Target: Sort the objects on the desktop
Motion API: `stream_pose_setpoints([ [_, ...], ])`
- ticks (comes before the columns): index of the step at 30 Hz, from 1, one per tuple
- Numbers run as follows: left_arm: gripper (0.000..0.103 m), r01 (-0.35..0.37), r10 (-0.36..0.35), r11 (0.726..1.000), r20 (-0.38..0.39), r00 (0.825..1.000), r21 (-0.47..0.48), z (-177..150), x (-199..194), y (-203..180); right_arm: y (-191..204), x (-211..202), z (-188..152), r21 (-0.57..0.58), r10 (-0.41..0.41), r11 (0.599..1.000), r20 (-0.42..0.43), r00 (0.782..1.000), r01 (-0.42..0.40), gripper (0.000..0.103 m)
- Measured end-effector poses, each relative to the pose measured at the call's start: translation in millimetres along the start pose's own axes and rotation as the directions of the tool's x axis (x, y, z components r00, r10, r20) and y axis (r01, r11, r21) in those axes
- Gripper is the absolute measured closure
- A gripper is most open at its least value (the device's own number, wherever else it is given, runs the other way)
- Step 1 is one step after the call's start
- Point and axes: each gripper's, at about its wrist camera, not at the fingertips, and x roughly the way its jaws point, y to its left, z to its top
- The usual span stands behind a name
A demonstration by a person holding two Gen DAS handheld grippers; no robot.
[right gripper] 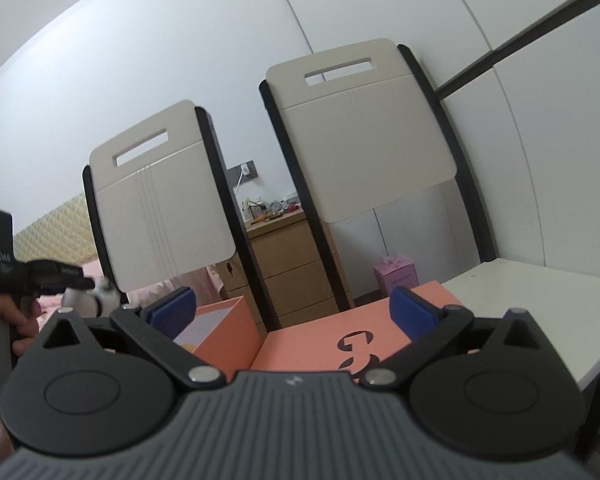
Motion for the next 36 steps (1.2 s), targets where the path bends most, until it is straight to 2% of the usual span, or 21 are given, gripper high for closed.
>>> stream_pose_setpoints([
  [4,0.073,-0.053,0.05,0.998,-0.091,0.995,-0.039,-4,34,29,11,13,-4,-0.028,-0.007,1.0,-0.033,0.999,0.007,0.0],
  [7,0.073,-0.05,0.036,0.995,-0.151,0.988,-0.091,-4,45,43,18,20,-7,-0.054,-0.011,0.998,-0.049,0.999,0.008,0.0],
  [10,0.073,-0.028,0.011,0.994,-0.161,0.987,-0.101,-3,45,44,22,26,-8,-0.072,-0.013,0.997,-0.063,0.998,0.009,0.0],
  [15,0.072,0.0,-0.011,0.996,-0.12,0.993,-0.09,-6,29,38,25,29,-10,-0.071,-0.005,0.997,-0.077,0.997,-0.001,0.0],
  [16,0.069,0.011,-0.021,0.996,-0.111,0.994,-0.092,-7,25,36,26,29,-10,-0.071,-0.002,0.997,-0.076,0.997,-0.003,0.0],
  [18,0.051,0.02,-0.028,0.996,-0.083,0.996,-0.088,-8,16,32,26,28,-9,-0.075,-0.002,0.997,-0.073,0.997,-0.004,0.0],
  [19,0.034,0.022,-0.027,0.996,-0.063,0.998,-0.082,-8,10,30,26,27,-9,-0.083,-0.001,0.997,-0.069,0.998,-0.004,0.0],
  [20,0.024,0.024,-0.027,0.997,-0.036,0.999,-0.069,-9,2,29,27,27,-8,-0.091,-0.001,0.996,-0.065,0.998,-0.005,0.0],
  [24,0.02,0.055,-0.054,0.998,0.048,0.997,-0.038,-20,-28,23,28,25,-7,-0.113,-0.002,0.994,-0.057,0.998,-0.005,0.0],
  [26,0.011,0.08,-0.075,0.996,0.085,0.993,-0.047,-28,-43,22,33,22,-7,-0.163,-0.009,0.987,-0.036,0.999,0.003,0.0],
  [27,0.01,0.09,-0.085,0.995,0.101,0.991,-0.047,-31,-51,20,36,20,-6,-0.185,-0.01,0.983,-0.027,1.0,0.005,0.0],
  [36,0.002,0.119,-0.114,0.993,0.168,0.979,-0.017,-62,-103,7,33,9,-4,-0.17,0.035,0.985,-0.02,0.999,-0.038,0.0],
])
